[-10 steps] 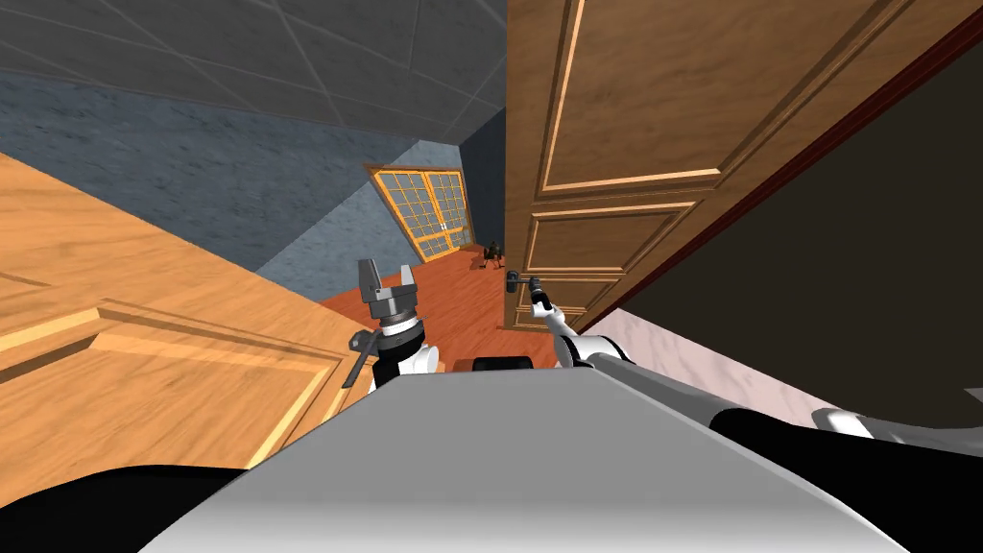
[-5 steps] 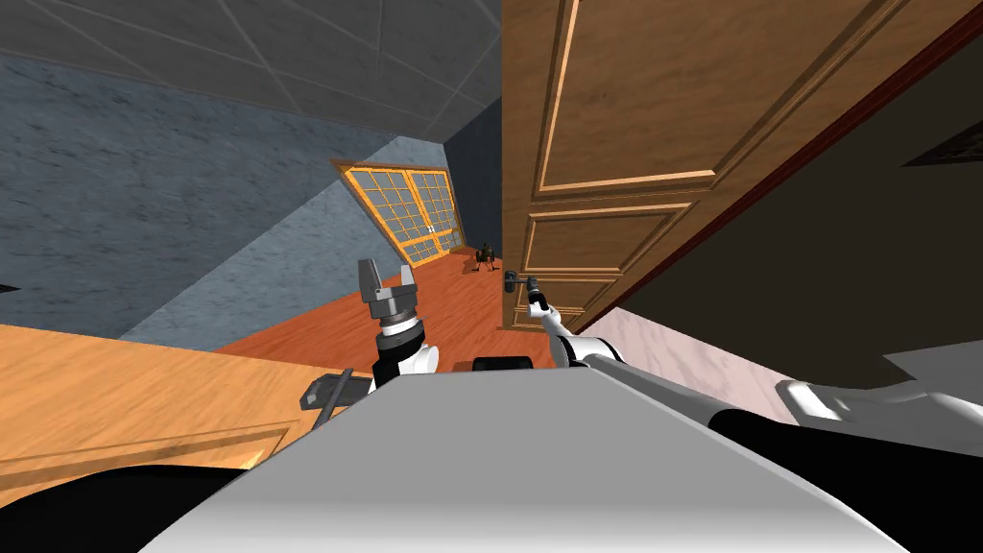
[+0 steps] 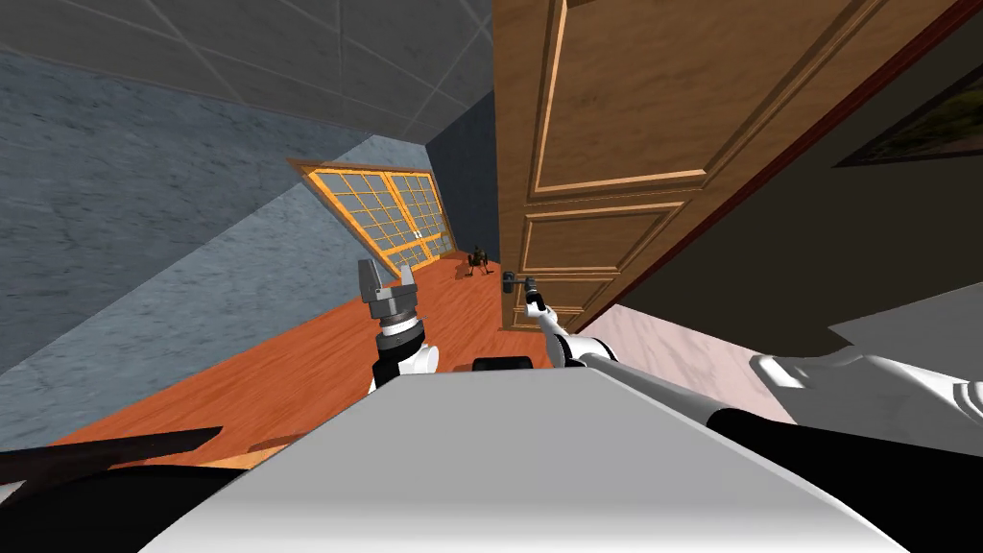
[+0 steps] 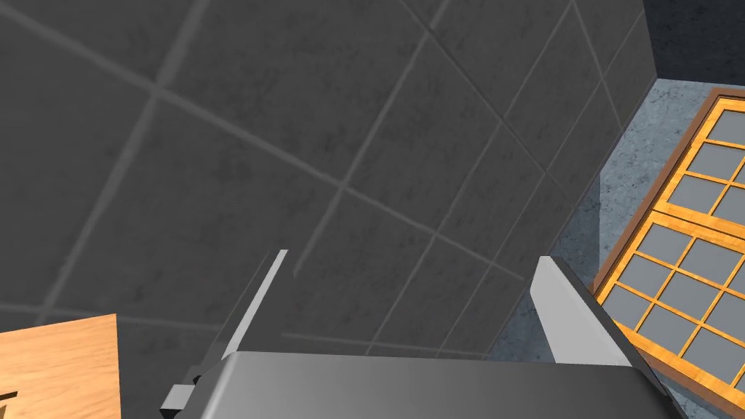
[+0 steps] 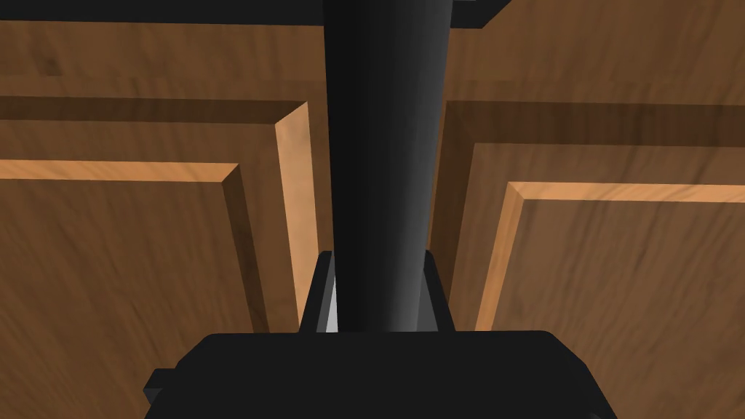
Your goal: Push the door open
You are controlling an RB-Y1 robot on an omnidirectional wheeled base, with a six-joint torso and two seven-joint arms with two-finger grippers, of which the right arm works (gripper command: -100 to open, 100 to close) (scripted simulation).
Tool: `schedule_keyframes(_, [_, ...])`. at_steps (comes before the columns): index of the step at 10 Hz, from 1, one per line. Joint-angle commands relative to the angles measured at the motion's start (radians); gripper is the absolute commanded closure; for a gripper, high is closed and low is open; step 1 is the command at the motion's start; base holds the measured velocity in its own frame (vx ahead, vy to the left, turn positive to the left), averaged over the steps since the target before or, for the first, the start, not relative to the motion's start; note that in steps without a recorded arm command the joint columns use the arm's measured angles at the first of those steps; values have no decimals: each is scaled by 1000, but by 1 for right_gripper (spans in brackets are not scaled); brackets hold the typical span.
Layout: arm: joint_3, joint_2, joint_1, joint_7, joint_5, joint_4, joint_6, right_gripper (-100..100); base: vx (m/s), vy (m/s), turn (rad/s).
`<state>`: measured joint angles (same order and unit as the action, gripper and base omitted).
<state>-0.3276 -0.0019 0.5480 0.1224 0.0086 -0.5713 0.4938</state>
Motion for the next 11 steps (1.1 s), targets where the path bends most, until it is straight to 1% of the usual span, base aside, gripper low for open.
schedule_keyframes(1, [-17,8,8,13,3,0,6,100,143,137,-134])
schedule_keyframes(5, [-37,43,12,30,11,-1,6,100,93,151,-123])
schedule_keyframes(6, [-39,48,12,32,11,-1,6,100,43,159,-55])
schedule_keyframes(7, [-39,48,12,32,11,-1,6,100,8,96,-5])
schedule_keyframes(8, [-39,48,12,32,11,-1,6,100,-10,22,8])
schedule_keyframes(9, [-49,31,12,33,8,7,17,100,-3,-8,-31])
schedule_keyframes(10, [-56,14,9,37,6,1,12,100,74,-82,-34])
schedule_keyframes(11, [-57,9,9,38,5,0,12,100,139,-102,7])
